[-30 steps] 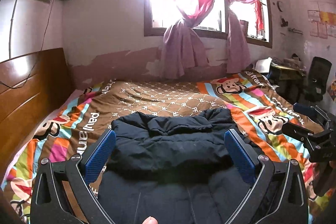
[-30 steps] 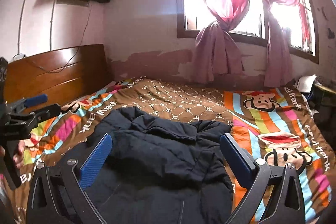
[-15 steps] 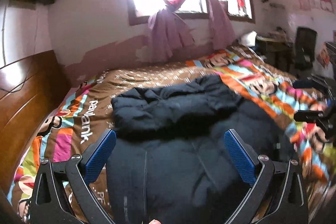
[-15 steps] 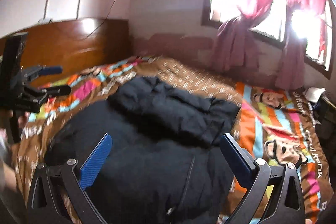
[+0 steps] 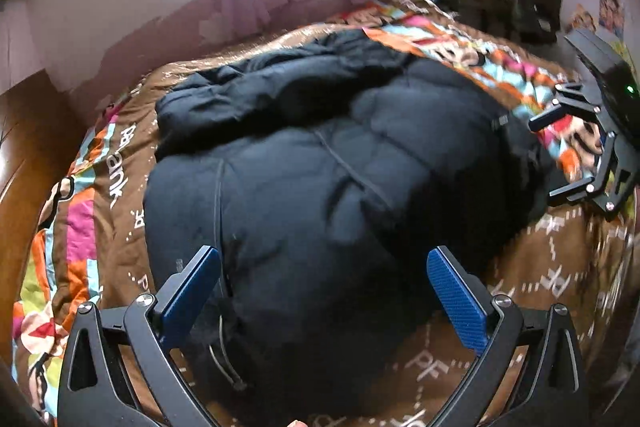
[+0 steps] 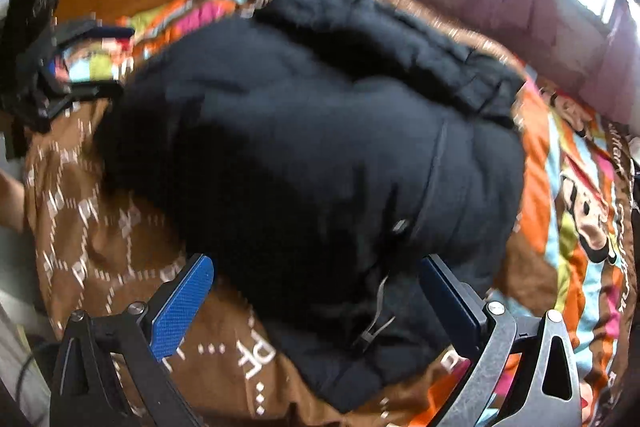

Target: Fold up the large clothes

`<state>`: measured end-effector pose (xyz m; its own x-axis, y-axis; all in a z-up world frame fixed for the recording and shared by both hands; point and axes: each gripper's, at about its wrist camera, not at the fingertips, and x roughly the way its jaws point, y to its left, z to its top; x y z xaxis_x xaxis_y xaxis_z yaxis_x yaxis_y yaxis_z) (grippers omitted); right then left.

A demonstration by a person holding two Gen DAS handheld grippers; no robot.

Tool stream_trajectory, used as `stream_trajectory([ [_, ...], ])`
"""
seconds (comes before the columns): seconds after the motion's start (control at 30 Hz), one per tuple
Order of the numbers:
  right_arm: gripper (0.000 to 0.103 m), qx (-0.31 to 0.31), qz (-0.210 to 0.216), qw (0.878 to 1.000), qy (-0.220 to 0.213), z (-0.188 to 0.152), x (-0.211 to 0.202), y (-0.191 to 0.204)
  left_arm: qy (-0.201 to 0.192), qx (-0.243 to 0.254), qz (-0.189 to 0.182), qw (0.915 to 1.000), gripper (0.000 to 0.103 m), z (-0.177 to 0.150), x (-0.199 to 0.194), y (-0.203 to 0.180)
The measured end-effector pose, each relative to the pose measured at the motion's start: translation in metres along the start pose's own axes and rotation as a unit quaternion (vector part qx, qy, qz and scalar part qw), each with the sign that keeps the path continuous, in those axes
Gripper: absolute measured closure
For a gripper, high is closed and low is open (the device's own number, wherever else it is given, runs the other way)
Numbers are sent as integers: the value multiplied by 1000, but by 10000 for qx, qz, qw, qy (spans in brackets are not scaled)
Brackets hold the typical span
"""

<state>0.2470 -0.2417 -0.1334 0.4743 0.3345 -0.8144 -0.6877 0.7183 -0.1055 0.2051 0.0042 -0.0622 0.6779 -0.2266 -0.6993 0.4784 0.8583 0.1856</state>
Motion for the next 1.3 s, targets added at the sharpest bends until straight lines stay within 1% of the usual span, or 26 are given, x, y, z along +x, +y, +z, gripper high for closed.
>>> stream_trajectory([
  [0.1, 0, -162, 31, 9992, 364, -10, 17, 10, 157, 212, -17, 9997, 1, -14, 3, -6],
  [0.17, 0, -315, -55, 9975, 625, -17, 31, 16, 252, 312, -28, 9992, 1, -23, 6, -9],
  [0.23, 0, -446, -204, 9958, 776, -20, 41, 21, 374, 366, -90, 9986, 1, -31, 12, -11],
  [0.3, 0, -548, -480, 9934, 891, -24, 50, 25, 531, 376, -188, 9977, 1, -40, 19, -12],
  [0.4, 0, -684, -713, 9901, 996, -27, 59, 31, 717, 475, -179, 9961, 1, -51, 28, -13],
  [0.53, 0, -1012, -1019, 9840, 1054, -33, 67, 41, 878, 631, -144, 9940, 1, -63, 35, -18],
  [0.63, 0, -1190, -1144, 9800, 1112, -36, 73, 45, 890, 814, -22, 9927, 1, -68, 38, -24],
  [0.7, 0, -1261, -1238, 9780, 1105, -38, 76, 47, 909, 825, 0, 9924, 1, -69, 40, -24],
  [0.8, 0, -1447, -1608, 9714, 982, -38, 82, 50, 949, 775, 30, 9925, 1, -68, 44, -21],
  [0.93, 0, -1394, -1682, 9702, 1052, -35, 89, 48, 964, 795, 114, 9921, 1, -69, 47, -23],
  [1.07, 0, -1443, -1736, 9674, 1146, -36, 99, 45, 929, 1009, 178, 9904, 1, -75, 44, -28],
  [1.2, 0, -1430, -1764, 9673, 1128, -39, 102, 46, 980, 1168, 332, 9877, 1, -82, 47, -30],
  [1.3, 0, -1419, -1754, 9680, 1098, -38, 101, 43, 1021, 1168, 383, 9872, 1, -84, 50, -28],
])
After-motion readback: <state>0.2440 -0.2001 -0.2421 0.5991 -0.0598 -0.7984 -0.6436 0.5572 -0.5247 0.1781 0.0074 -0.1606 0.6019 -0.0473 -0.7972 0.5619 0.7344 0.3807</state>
